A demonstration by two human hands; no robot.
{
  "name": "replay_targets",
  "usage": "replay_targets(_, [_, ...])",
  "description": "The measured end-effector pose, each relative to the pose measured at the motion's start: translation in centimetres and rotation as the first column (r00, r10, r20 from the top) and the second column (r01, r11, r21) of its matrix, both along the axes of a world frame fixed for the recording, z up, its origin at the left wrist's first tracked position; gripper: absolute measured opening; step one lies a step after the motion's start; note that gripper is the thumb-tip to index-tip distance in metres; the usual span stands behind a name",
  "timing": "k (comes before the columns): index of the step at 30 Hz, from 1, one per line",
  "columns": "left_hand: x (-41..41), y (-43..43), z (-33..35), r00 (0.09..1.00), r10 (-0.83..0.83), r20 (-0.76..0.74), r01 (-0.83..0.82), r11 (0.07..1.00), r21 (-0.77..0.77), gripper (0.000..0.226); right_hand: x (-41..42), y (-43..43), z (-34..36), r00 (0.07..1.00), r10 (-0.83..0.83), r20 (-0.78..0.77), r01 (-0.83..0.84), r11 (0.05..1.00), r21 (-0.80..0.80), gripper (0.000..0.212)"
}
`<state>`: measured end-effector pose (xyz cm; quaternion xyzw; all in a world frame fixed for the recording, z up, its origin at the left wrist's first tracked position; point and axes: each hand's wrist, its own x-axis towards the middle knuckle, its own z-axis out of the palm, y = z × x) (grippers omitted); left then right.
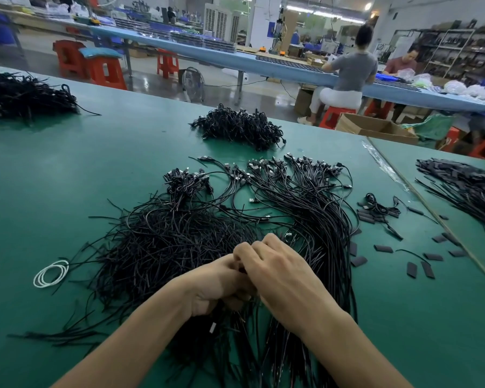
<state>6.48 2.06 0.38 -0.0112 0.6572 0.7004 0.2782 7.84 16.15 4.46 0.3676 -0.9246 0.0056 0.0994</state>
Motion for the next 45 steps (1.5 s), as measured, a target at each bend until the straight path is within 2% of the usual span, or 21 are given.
replay_targets(3, [-0.1,0.2,0.0,0.998,0.046,0.040,-0.052,0.980,0.194,0.020,-0.3,0.2,-0.3,0.999,-0.044,-0.005,0.044,0.997,-0.058,0.042])
replay_targets(6, [-0.3,0.8,0.3,0.986,0.098,0.136,-0.144,0.912,0.384,0.017,-0.8,0.4,-0.8,0.989,-0.107,0.102,0.134,0.943,-0.306,0.028])
replay_targets(8, [-0.4,1.5,0.3,0.980,0.139,0.140,-0.190,0.855,0.482,0.019,-1.0,0.4,-1.2,0.967,-0.155,0.203,0.241,0.821,-0.518,0.024])
replay_targets(10, [-0.4,2.0,-0.2,0.973,0.222,0.070,-0.227,0.835,0.502,0.026,-1.3,0.6,-1.4,0.935,-0.181,0.303,0.345,0.658,-0.669,0.026])
replay_targets(12, [-0.2,1.8,-0.6,0.957,0.286,-0.040,-0.239,0.862,0.447,0.024,-1.6,0.8,-1.4,0.911,-0.167,0.378,0.408,0.516,-0.753,0.030])
replay_targets(15, [-0.2,1.0,-0.7,0.892,0.275,-0.360,-0.228,0.959,0.166,0.022,-2.0,1.3,-1.1,0.859,-0.048,0.510,0.496,0.328,-0.804,0.027])
replay_targets(17, [-0.3,0.6,-0.4,0.812,0.298,-0.502,-0.320,0.946,0.043,0.011,-2.1,1.3,-1.0,0.817,0.084,0.571,0.540,0.238,-0.808,0.024])
replay_targets(19, [-0.3,0.5,-0.2,0.771,0.338,-0.540,-0.391,0.920,0.017,0.011,-2.0,1.1,-0.9,0.780,0.206,0.591,0.562,0.186,-0.806,0.023])
replay_targets(22, [-0.2,0.4,-0.2,0.791,0.353,-0.499,-0.340,0.933,0.121,0.005,-1.8,0.9,-1.0,0.736,0.289,0.612,0.586,0.183,-0.790,0.024])
replay_targets(24, [0.0,0.3,-0.2,0.803,0.388,-0.453,-0.330,0.922,0.204,0.026,-1.7,0.9,-1.2,0.709,0.315,0.631,0.609,0.178,-0.773,0.027])
replay_targets(26, [0.1,0.2,0.1,0.844,0.428,-0.322,-0.326,0.888,0.325,0.036,-1.7,1.0,-1.2,0.686,0.343,0.641,0.632,0.156,-0.759,0.029])
replay_targets(28, [0.1,0.2,0.3,0.864,0.450,-0.227,-0.336,0.850,0.405,0.037,-1.8,1.0,-1.2,0.677,0.333,0.656,0.645,0.158,-0.747,0.031])
replay_targets(33, [-0.1,0.4,0.5,0.869,0.473,-0.147,-0.357,0.803,0.477,0.046,-1.7,0.7,-1.8,0.648,0.325,0.689,0.668,0.192,-0.719,0.036])
replay_targets(37, [0.1,0.6,0.3,0.840,0.471,-0.268,-0.337,0.841,0.424,0.045,-1.8,0.5,-2.4,0.625,0.322,0.711,0.693,0.191,-0.695,0.037])
replay_targets(39, [0.4,0.4,0.2,0.829,0.419,-0.370,-0.286,0.887,0.363,0.032,-2.0,0.6,-2.5,0.619,0.295,0.728,0.713,0.175,-0.679,0.031])
replay_targets(42, [0.6,0.1,-0.2,0.796,0.328,-0.508,-0.289,0.944,0.157,0.008,-2.4,1.0,-2.1,0.622,0.317,0.716,0.730,0.095,-0.677,0.038])
replay_targets(44, [0.6,0.0,-0.8,0.771,0.309,-0.557,-0.372,0.928,0.000,0.030,-2.6,1.2,-2.0,0.653,0.288,0.701,0.716,0.069,-0.695,0.039])
replay_targets(45, [0.5,0.1,-1.0,0.754,0.325,-0.571,-0.414,0.910,-0.028,0.040,-2.6,1.2,-2.0,0.666,0.277,0.693,0.706,0.068,-0.705,0.039])
